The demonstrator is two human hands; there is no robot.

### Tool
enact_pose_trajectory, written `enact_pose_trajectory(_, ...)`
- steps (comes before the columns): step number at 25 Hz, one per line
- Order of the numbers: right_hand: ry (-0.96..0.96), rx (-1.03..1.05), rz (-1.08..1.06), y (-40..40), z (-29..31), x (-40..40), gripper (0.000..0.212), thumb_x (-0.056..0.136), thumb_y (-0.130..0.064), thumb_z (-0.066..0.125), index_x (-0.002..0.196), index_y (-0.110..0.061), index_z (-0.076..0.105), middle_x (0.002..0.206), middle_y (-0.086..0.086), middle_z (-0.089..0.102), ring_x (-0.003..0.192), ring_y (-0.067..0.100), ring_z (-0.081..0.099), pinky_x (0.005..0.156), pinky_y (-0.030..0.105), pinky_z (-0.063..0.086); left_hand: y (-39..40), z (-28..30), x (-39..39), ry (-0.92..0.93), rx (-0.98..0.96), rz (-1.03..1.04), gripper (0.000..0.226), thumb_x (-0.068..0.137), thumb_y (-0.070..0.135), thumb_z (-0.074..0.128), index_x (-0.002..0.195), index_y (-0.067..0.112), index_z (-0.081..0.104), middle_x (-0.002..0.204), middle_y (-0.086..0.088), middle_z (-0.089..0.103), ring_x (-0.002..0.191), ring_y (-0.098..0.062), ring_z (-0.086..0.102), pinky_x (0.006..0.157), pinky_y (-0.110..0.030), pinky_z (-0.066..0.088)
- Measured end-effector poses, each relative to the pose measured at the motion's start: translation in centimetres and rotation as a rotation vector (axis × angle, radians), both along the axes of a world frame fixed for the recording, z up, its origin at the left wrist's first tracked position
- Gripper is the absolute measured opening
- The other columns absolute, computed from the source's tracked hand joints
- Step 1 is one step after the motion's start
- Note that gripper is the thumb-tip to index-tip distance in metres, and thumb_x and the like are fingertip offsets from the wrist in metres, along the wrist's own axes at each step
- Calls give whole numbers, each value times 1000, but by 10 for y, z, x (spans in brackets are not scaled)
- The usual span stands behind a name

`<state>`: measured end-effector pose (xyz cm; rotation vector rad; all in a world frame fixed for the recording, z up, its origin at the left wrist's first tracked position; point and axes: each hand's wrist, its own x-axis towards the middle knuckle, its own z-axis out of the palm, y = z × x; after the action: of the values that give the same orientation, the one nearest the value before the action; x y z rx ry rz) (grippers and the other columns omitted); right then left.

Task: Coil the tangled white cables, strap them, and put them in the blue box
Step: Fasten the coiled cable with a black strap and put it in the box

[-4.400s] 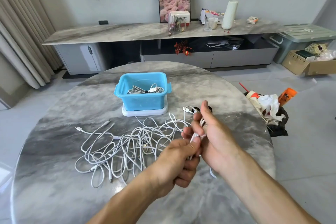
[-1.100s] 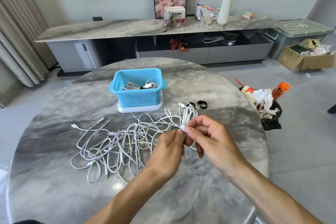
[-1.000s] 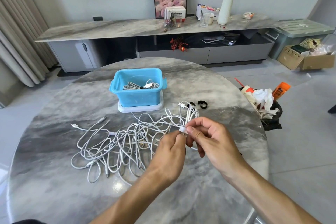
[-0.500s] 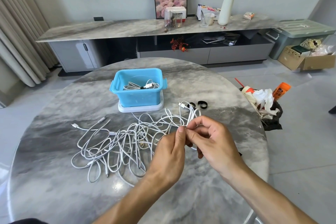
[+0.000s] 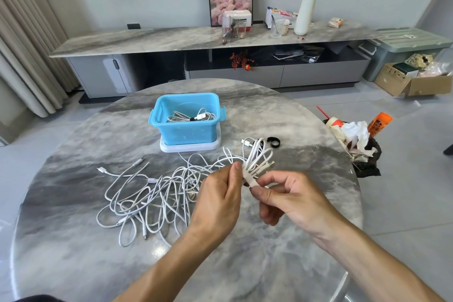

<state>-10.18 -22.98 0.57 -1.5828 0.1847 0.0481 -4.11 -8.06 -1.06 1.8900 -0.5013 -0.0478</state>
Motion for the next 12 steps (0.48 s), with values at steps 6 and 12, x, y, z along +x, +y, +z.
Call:
enact_pose_trajectory(6, 213, 235, 84, -15, -2, -3, 24, 69, -27, 84, 84, -10, 76, 53, 9, 37, 33, 11, 27, 41, 21, 31, 6, 12, -1, -133, -8, -129, 41, 101, 43, 40, 69, 17, 39, 54, 8, 36, 51, -11, 32, 49, -34, 29)
enact_pose_trajectory(12, 248, 376, 295, -31, -3, -7, 41, 66, -36, 89, 93, -8, 75, 82, 18, 73, 71, 31, 72, 45, 26, 49, 14, 25, -8, -411, 159, -274, 30, 104, 38, 36, 74, 33, 35, 56, 11, 42, 50, -8, 41, 53, -19, 31)
